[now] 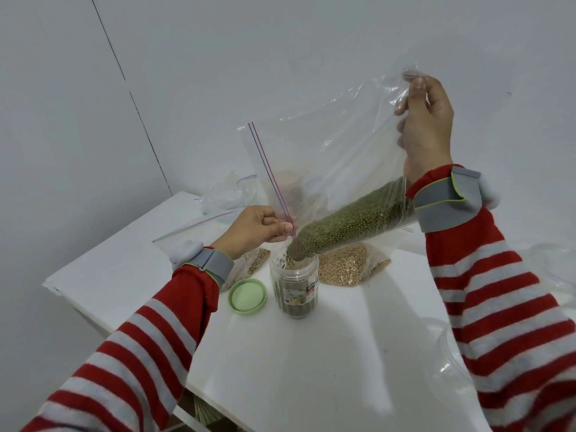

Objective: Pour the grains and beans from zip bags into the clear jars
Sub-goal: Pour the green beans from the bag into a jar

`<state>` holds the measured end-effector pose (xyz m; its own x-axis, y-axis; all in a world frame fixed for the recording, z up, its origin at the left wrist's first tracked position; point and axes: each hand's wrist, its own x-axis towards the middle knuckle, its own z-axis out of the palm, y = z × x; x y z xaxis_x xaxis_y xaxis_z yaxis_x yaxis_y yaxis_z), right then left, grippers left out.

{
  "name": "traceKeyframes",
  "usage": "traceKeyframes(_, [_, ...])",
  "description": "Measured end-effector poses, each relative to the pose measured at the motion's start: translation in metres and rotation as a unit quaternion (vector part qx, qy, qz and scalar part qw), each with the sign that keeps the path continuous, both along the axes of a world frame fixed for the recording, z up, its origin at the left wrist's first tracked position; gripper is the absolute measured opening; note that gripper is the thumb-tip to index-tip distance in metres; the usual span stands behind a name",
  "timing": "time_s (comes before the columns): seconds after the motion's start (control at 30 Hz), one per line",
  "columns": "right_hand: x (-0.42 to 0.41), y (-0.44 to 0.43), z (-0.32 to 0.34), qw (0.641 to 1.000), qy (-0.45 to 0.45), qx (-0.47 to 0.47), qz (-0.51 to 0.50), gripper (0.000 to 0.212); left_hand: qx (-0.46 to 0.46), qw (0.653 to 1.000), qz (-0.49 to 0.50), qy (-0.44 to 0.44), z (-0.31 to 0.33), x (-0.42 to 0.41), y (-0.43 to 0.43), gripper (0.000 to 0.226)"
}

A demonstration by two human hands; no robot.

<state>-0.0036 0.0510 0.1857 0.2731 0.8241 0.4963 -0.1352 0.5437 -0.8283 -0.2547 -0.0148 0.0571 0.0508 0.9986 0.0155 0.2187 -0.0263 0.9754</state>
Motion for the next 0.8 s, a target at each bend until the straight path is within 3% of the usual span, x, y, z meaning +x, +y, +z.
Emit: traceKeyframes(0.8, [0.0013,0.0014,-0.0025,1.0,0.001,-0.006,0.004,0.022,0.0,1.0,-0.01,0.006,-0.0012,-0.0011,-0.0002,0.023])
